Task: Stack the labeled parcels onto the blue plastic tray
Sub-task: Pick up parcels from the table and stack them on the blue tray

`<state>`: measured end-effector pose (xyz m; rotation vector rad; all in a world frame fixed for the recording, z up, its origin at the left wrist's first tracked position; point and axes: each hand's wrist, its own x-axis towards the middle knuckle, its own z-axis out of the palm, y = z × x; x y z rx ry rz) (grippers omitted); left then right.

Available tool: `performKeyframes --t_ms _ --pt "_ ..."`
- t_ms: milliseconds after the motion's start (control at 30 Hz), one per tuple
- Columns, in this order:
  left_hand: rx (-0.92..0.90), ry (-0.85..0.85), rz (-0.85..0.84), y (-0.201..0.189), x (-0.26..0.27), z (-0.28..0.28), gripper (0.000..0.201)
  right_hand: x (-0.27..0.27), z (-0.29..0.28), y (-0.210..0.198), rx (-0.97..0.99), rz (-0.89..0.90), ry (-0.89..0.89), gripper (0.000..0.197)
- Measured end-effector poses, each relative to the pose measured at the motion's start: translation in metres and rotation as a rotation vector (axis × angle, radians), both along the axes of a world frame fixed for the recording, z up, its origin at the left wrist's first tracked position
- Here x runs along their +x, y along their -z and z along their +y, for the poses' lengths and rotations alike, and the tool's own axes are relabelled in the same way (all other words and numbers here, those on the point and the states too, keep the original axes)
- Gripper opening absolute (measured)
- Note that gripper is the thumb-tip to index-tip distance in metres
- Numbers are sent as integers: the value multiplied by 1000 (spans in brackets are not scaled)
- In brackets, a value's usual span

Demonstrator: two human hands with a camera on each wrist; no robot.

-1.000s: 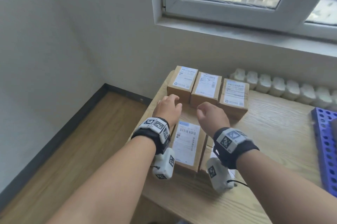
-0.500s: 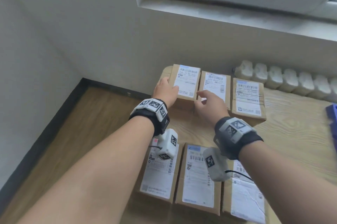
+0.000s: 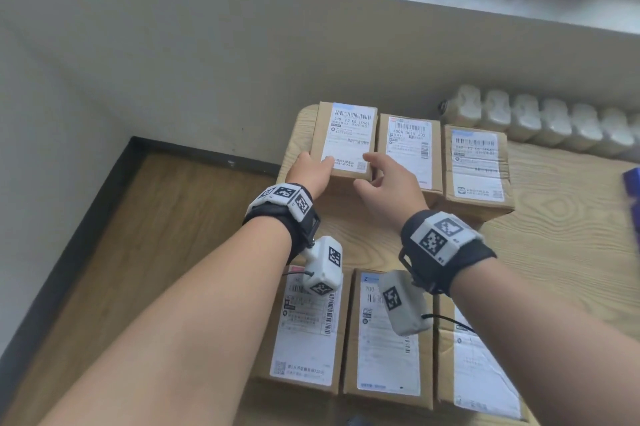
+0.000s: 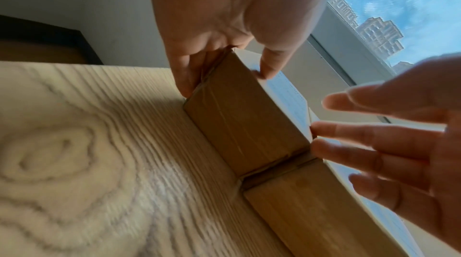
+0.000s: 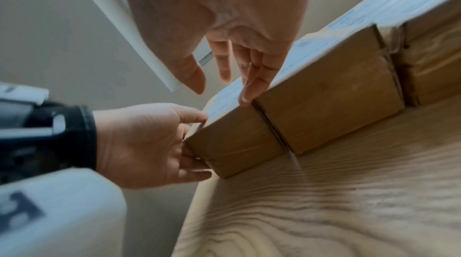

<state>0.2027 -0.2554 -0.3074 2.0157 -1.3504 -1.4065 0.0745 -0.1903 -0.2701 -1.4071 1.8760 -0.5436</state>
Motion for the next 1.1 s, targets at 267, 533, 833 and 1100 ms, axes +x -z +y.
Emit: performKeyframes --t_ms 267,533,833,1100 --pt "82 -209 38 11 23 18 60 3 3 -2 86 -24 16 45" --pt "146 -223 176 6 38 34 71 8 25 13 205 102 -116 24" --pt "105 -210 369 -11 52 43 54 7 45 -16 64 -42 -6 35" --pt "-15 -146 511 -41 45 50 91 2 57 -47 -67 -221 218 26"
